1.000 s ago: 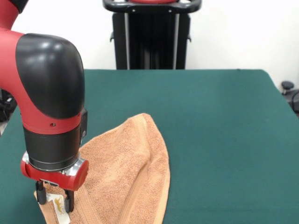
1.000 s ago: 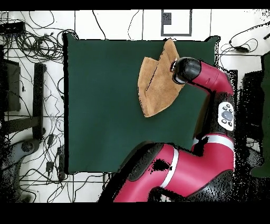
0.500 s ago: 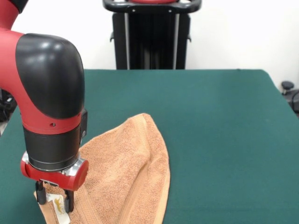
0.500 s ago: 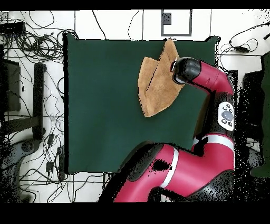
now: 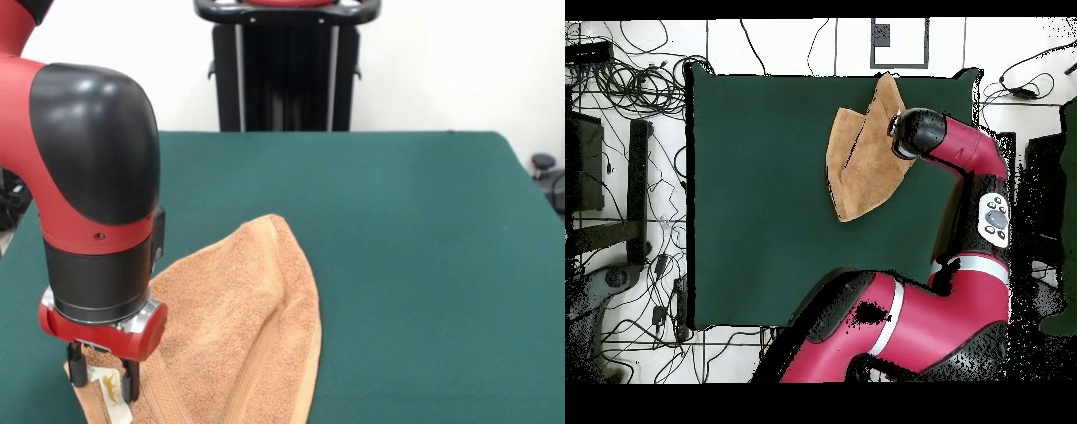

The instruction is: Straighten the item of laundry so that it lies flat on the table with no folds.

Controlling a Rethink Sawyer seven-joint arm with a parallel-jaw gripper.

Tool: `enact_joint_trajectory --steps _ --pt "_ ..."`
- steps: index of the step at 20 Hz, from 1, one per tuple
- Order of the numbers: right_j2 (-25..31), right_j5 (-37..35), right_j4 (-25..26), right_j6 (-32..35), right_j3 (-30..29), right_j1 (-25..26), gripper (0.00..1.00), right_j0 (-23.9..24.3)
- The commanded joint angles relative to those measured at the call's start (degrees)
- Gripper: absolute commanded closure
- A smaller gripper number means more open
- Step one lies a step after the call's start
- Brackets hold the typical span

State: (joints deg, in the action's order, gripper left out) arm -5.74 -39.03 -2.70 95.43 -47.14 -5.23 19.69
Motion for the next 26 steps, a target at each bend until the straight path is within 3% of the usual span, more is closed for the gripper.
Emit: enact_joint_trajectory --steps 1,2,6,17,26 --pt "5.3 2.3 1.5 3.2 -5.5 2.3 0.00 -1.1" --pt "5.2 2.4 1.2 4.2 -5.7 2.3 1.00 -1.1" --pt "5.3 -1.3 1.4 1.8 -4.1 2.8 1.00 -1.0" --pt "5.6 -1.6 1.5 1.2 -4.4 2.5 1.00 -0.7" --pt "5.1 -5.0 1.8 -1.0 -10.2 -4.5 1.00 -0.8"
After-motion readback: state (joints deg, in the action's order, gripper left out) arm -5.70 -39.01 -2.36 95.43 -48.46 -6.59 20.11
